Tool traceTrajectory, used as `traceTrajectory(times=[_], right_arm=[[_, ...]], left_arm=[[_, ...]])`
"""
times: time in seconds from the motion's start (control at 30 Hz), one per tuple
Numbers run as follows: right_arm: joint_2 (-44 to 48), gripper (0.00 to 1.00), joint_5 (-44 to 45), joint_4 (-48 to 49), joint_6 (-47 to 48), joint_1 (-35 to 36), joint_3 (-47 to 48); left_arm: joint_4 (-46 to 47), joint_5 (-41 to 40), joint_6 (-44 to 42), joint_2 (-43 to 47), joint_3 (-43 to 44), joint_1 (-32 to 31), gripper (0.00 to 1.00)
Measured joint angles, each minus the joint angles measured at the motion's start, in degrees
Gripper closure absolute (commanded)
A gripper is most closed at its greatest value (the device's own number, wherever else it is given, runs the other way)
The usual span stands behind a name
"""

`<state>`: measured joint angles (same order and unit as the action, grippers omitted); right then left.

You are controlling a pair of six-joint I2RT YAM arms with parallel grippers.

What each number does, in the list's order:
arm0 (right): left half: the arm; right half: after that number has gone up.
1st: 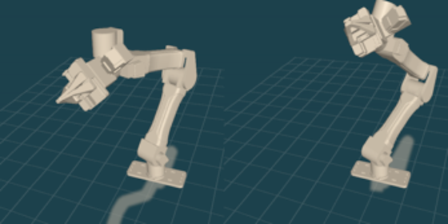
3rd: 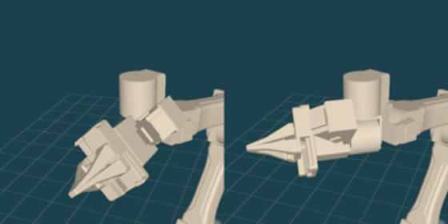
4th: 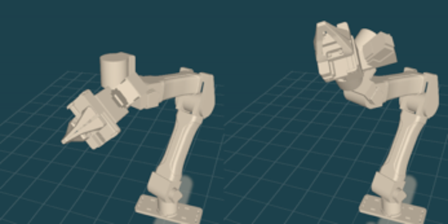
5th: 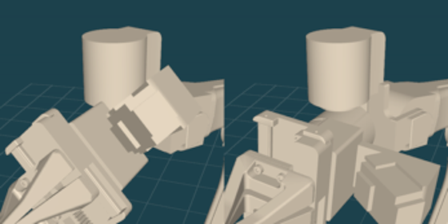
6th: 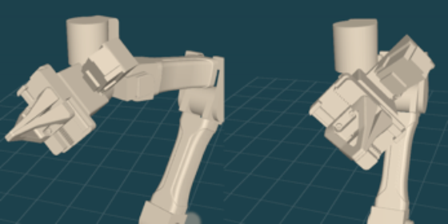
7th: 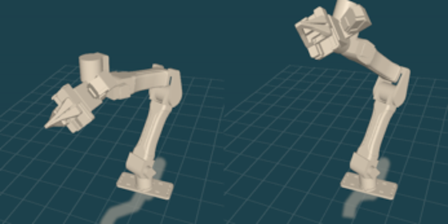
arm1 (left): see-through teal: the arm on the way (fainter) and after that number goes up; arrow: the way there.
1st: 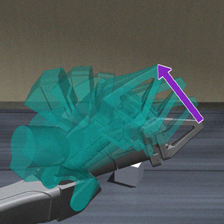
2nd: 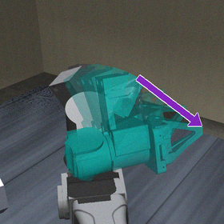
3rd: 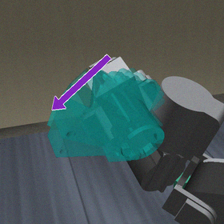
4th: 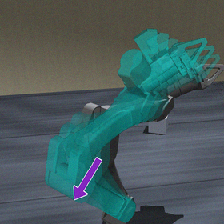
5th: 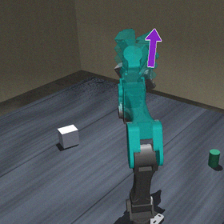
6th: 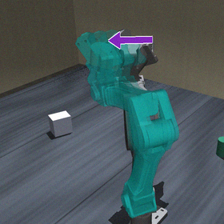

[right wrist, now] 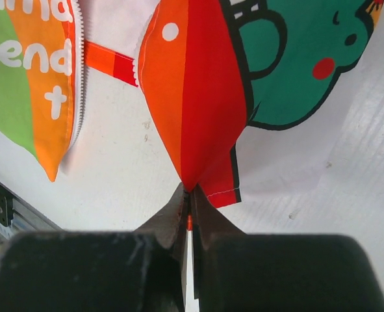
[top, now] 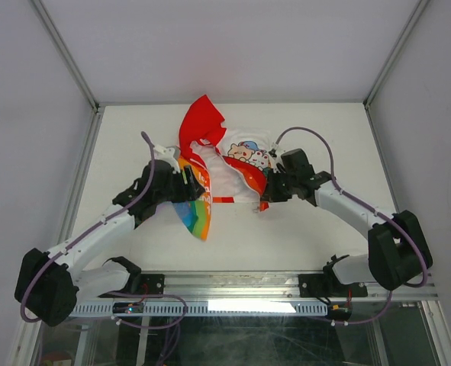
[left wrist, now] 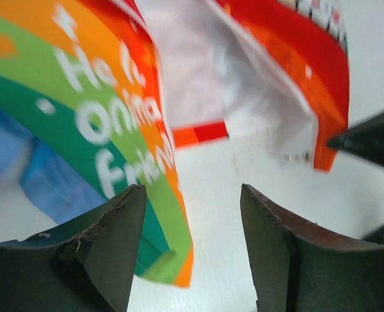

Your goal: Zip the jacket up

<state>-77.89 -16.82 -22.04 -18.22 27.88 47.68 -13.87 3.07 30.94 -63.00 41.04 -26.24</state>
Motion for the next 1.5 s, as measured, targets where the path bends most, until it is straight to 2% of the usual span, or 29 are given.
traceTrajectory(times=[0.13,0.23,0.37,0.43,0.53,0.63,0.73,0.8,0.97,1.07,1.17,1.3,1.43,1.5], right_arm=[[-0.07,1.00,0.02,1.33,-0.85,0.85,-1.11],[-0.48,1.00,0.02,2.08,-1.33,1.31,-1.42],[-0.96,1.00,0.02,3.06,-1.88,2.03,-1.46],[-1.05,1.00,0.00,3.56,-2.12,2.23,-1.60],[-1.46,1.00,-0.02,4.13,-2.47,2.38,-1.75],[-1.53,1.00,-0.24,4.59,-2.69,2.45,-1.97],[-1.53,1.00,-1.29,5.05,-2.78,2.45,-2.01],[-1.53,1.00,-2.64,5.53,-2.84,2.45,-2.01],[-0.79,1.00,-7.78,7.34,-4.07,2.45,-2.08],[0.90,1.00,-11.87,11.21,-5.70,2.45,-3.65],[1.64,1.00,-14.21,14.64,-7.02,2.51,-6.97],[-0.50,0.98,-13.70,16.44,-8.02,2.56,-11.69],[-3.50,0.93,-8.79,15.23,-8.26,2.58,-13.86],[-4.20,0.85,-4.37,13.07,-8.61,2.93,-13.88]], left_arm=[[-4.55,-3.30,1.95,0.98,-3.52,-11.52,0.37],[-7.17,-7.41,3.87,-1.42,-4.35,-19.12,0.35],[-8.28,-12.35,5.62,-8.39,-4.26,-22.49,0.39],[-8.87,-14.64,5.88,-12.09,-4.04,-22.49,0.49],[-9.46,-17.64,5.84,-16.00,-2.67,-22.47,0.77],[-9.18,-18.73,5.03,-17.77,-0.55,-22.47,1.00],[-8.72,-17.29,3.45,-17.33,1.36,-21.86,1.00],[-6.97,-13.18,2.64,-15.32,1.88,-20.31,1.00],[1.79,0.28,4.26,-2.45,0.52,-11.28,1.00],[8.59,6.34,6.51,2.12,-2.67,-9.66,1.00],[17.05,12.46,10.29,1.25,-9.92,-9.79,1.00],[23.02,17.44,15.04,-6.62,-20.26,-9.79,0.99],[24.33,18.47,16.48,-10.82,-22.93,-9.79,0.95],[25.68,18.45,16.44,-11.21,-22.93,-9.79,0.94]])
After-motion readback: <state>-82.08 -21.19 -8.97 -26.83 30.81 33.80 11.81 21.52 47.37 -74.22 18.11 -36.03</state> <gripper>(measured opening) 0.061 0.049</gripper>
